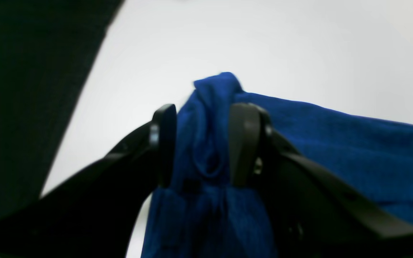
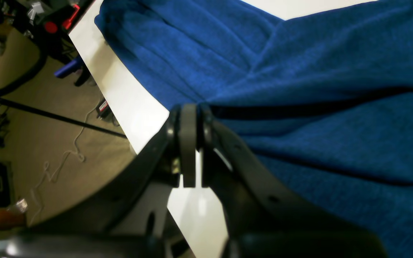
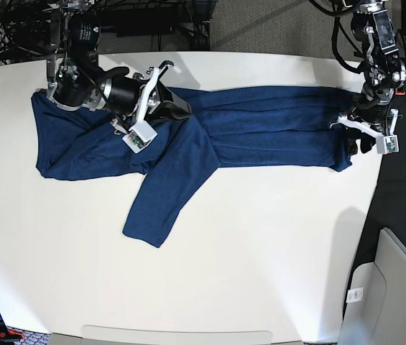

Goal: Fold the T-shirt properly
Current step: 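Lift the sleeve with the right gripper and fold it across the body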

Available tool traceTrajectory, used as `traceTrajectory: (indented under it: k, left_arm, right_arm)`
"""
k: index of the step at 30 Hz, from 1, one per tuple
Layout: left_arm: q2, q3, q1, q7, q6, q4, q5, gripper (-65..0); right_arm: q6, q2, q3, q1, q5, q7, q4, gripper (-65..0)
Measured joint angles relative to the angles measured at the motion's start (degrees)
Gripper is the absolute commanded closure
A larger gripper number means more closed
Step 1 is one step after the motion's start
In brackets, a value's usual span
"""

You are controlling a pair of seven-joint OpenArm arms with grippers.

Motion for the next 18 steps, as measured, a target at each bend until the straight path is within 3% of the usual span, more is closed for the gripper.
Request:
traceTrajectory:
  k: [7,11,14,18]
  left_arm:
    - [0.6,0.4,0.0,0.2,-0.2,0.0,0.0,-23.8]
    - [0.8,0.4,0.0,0.2,-0.3,0.0,0.0,-23.8]
    - [0.7,0.4,0.1,0.2,-0.2,0.0,0.0,-23.8]
    - [0.7,0.4,0.0,0.2,-0.2,0.0,0.0,-23.8]
  right_arm:
    - [0.0,0.5,-1.4,0.8,0.3,0.1,-0.1,-22.7]
    - [0.0,0.8,4.3,1.0,0.1,0.2,-0.1,-31.6]
    - [0.0,1.0,12.0,3.7,0.1,0.3,-1.3,-33.9]
    - [-0.1,1.1,18.1,10.8,-7.0,5.5,-11.0,-33.8]
